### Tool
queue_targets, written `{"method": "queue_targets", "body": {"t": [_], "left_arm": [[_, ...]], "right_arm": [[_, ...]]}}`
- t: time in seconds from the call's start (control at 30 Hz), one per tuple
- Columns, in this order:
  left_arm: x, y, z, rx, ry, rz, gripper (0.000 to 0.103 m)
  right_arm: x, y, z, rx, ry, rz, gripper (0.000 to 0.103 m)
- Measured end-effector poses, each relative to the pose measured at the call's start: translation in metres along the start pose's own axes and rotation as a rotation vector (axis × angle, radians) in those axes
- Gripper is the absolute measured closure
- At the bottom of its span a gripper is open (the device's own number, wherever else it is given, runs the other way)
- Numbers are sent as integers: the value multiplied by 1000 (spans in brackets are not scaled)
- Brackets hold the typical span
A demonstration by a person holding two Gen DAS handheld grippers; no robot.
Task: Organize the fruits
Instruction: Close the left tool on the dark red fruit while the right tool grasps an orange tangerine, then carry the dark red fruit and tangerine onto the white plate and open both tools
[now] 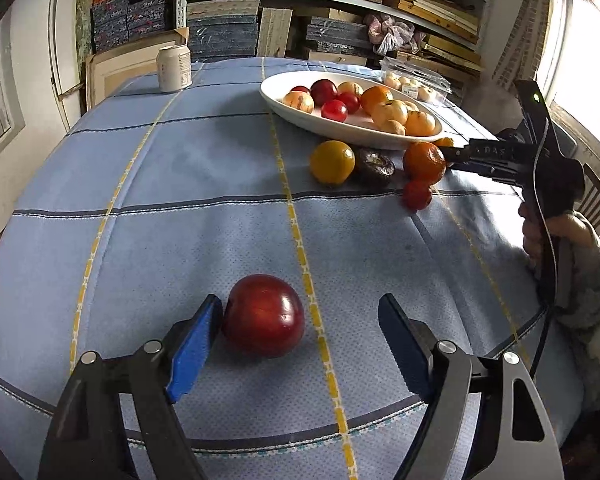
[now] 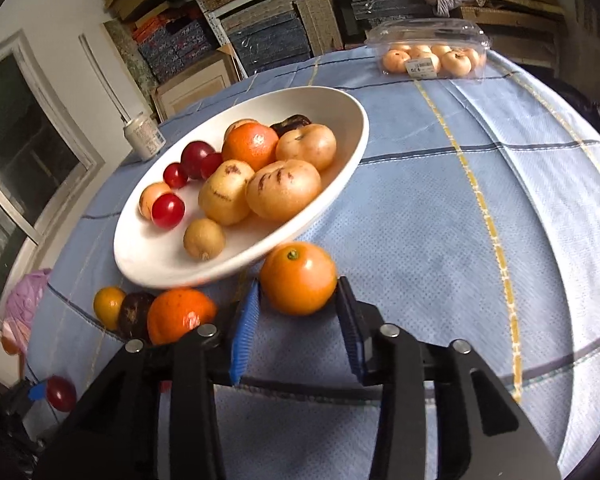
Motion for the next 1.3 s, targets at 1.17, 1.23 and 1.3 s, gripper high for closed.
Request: {"method": "queue_targets", "body": {"t": [1.17, 1.23, 1.3], "left_arm": [[6, 13, -17, 83, -52, -57, 64], [8, 7, -36, 67, -90, -77, 64], [11, -2, -70, 37, -141, -92, 64]], "right_arm": [[58, 11, 28, 7, -108, -47, 65], [65, 11, 26, 1, -137, -50, 66], [77, 12, 20, 0, -185, -49, 66]]}}
Point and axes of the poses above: each gripper's, at about its wrist camera, not at the fingertips, and x roughly against the way its jaws point, y to its left, z to its underside, the point moved 1 cm from there along -x, roughly the way its jaws point, and after that the axes turned 7 degrees about -z, right-handed, at the moved point
